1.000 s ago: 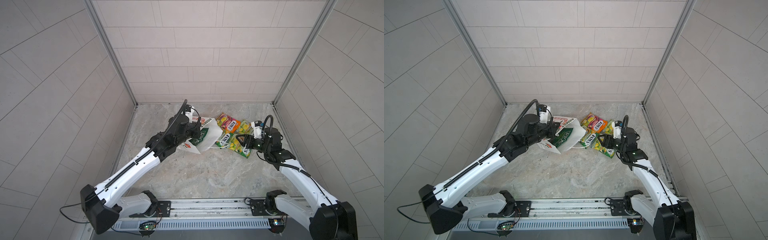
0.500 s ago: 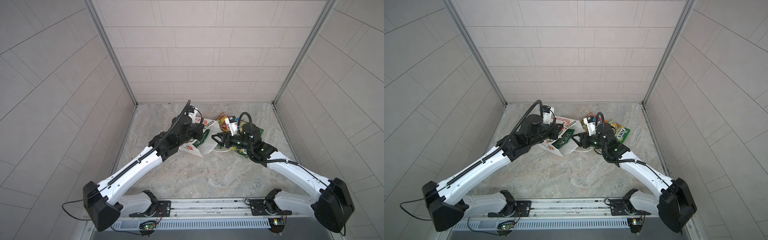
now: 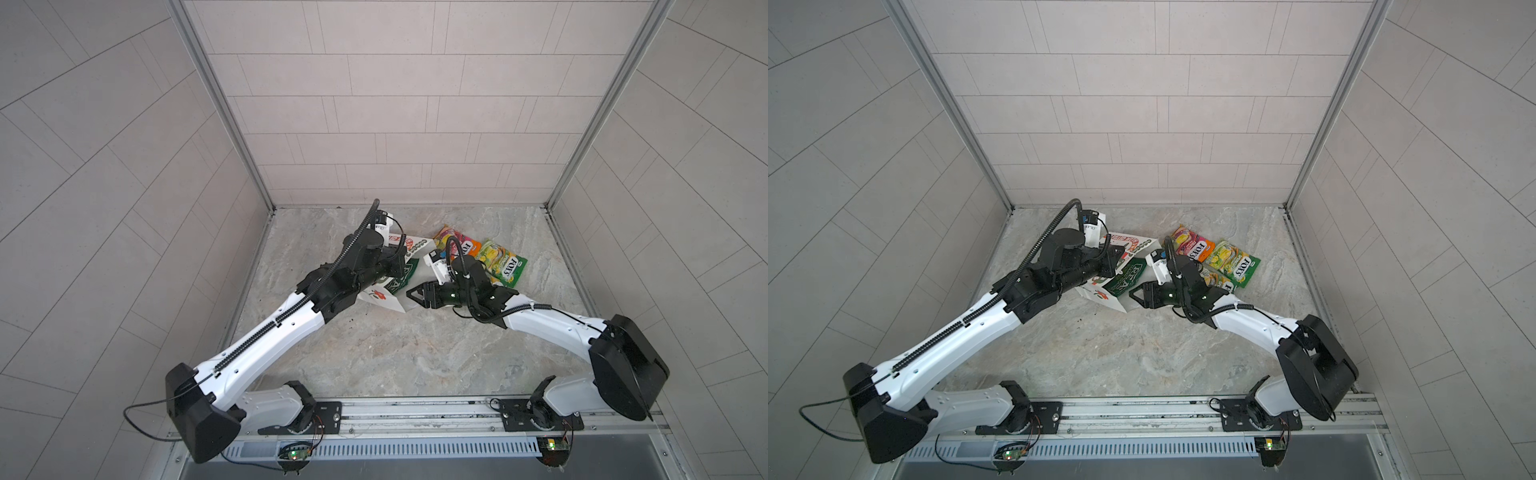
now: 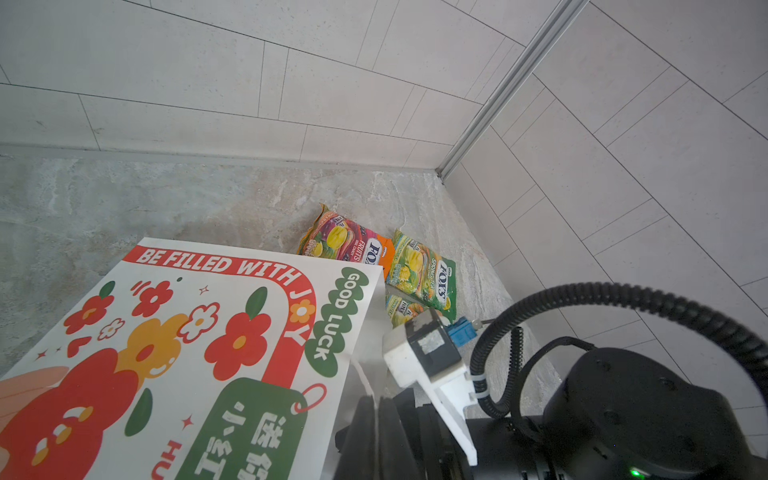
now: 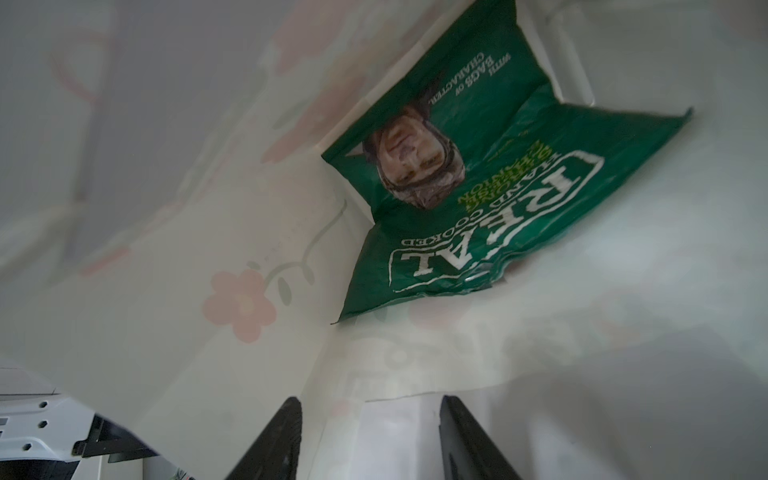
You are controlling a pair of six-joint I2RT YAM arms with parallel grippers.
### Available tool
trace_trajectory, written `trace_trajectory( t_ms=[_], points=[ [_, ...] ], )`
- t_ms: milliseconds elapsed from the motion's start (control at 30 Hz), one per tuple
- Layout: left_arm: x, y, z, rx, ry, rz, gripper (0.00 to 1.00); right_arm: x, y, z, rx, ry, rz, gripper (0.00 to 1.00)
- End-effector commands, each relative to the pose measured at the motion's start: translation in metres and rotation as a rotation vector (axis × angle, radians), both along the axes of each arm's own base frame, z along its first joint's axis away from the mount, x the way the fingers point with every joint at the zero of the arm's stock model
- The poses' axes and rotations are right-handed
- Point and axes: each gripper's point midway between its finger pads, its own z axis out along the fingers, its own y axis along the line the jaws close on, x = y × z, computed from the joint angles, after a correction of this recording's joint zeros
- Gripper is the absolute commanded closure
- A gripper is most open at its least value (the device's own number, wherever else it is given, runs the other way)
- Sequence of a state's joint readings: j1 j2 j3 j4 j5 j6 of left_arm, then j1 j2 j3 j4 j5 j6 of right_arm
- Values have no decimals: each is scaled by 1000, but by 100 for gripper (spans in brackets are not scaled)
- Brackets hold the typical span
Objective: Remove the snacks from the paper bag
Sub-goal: 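Reach the right gripper into the bag toward the green REAL crisps packet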
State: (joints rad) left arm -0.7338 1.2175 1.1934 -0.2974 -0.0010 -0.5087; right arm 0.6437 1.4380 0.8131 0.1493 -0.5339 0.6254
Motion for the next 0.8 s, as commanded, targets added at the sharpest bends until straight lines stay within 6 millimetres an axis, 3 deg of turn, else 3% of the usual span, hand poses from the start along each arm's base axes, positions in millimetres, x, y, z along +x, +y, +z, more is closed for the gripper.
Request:
trace_trajectory(
  t_ms=[0,367,767],
  points=[
    [0,1,21,-35,-36,14,100,-2,5,-8,-22,6,17,45],
    [-3,-2,23,-51,-32,-9,100,19,0,-53,-129,136,-131,45],
    [-4,-12,23,-102,-16,-30,100,43,-6,-75,-198,185,-332,46]
  ],
)
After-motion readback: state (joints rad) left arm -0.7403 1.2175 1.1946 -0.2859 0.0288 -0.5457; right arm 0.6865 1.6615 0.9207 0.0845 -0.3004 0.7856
